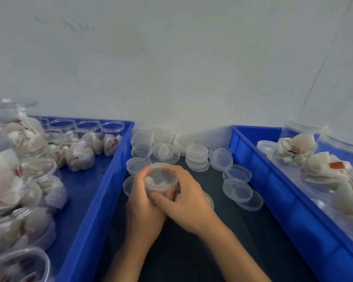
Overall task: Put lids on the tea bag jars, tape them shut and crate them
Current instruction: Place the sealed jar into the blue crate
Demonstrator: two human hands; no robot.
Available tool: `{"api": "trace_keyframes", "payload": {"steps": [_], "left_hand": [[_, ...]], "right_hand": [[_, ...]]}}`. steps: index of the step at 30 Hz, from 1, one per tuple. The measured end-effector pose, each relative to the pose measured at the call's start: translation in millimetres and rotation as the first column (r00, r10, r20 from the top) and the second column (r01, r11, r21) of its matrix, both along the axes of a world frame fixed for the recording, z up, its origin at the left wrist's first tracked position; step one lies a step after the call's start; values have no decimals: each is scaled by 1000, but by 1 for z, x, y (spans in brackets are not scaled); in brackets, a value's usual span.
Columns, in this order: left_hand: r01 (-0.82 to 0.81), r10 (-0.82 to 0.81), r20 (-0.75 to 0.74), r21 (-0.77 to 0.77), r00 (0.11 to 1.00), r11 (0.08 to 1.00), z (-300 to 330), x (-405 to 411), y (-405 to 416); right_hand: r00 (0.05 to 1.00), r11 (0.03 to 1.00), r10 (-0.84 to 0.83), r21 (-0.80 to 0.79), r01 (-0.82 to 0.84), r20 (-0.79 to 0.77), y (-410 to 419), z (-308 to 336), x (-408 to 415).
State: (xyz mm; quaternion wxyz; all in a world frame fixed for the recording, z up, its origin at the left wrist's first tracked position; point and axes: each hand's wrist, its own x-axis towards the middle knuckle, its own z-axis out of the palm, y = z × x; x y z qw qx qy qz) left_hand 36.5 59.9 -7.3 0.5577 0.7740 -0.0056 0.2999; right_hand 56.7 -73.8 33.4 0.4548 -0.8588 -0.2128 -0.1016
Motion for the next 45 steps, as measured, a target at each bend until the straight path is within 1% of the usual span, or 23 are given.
{"api": "trace_keyframes", "payload": {"steps": [2, 5, 8, 11, 13, 16, 20, 22, 25, 27, 29, 32, 34, 38, 42, 45], "left_hand": [[13, -14, -21, -51, 1000, 999, -1, 0, -4], [53, -58, -64, -75, 996, 996, -3, 3, -11], [86, -92, -54, -109, 994, 990, -2, 7, -21], [130, -143, -60, -177, 988, 976, 5, 19, -33], [146, -162, -71, -188, 984, 971, 14, 28, -43], [140, -154, -120, -114, 981, 984, 21, 34, -59], [118, -118, -268, -16, 956, 993, 5, 33, -72], [129, -114, -321, 26, 940, 991, -3, 35, -73], [149, -111, -353, 83, 929, 985, -3, 43, -74], [162, -105, -358, 133, 928, 978, 2, 48, -78], [208, -135, -347, 184, 928, 961, 10, 54, -88], [268, -182, -336, 230, 924, 935, 21, 67, -107], [300, -204, -348, 248, 915, 921, 23, 77, -116], [323, -206, -351, 318, 913, 891, 15, 94, -124], [300, -149, -338, 456, 929, 838, 5, 103, -130], [305, -134, -346, 509, 929, 805, 1, 107, -133]], "right_hand": [[999, 998, -39, -42, 38, -8, -1, 7, 4], [997, 996, -69, -59, 67, -29, -7, 16, 7], [996, 995, -85, -53, 85, 9, -17, 23, 9], [990, 991, -133, 13, 132, 49, -30, 39, 19], [981, 983, -181, 47, 178, 67, -40, 56, 31], [957, 960, -277, -6, 278, 85, -59, 90, 65], [892, 888, -445, -90, 450, 75, -98, 136, 125], [838, 826, -540, -142, 545, 77, -121, 155, 156], [727, 699, -681, -213, 682, 90, -151, 172, 195], [660, 628, -746, -239, 740, 83, -165, 174, 213], [600, 563, -796, -273, 780, 73, -174, 168, 225], [530, 482, -844, -314, 818, 85, -183, 150, 236], [502, 448, -861, -342, 826, 84, -186, 139, 240], [506, 452, -862, -416, 789, 24, -191, 121, 245], [473, 367, -880, -562, 741, 50, -192, 109, 241], [482, 347, -875, -635, 690, 45, -195, 99, 238]]}}
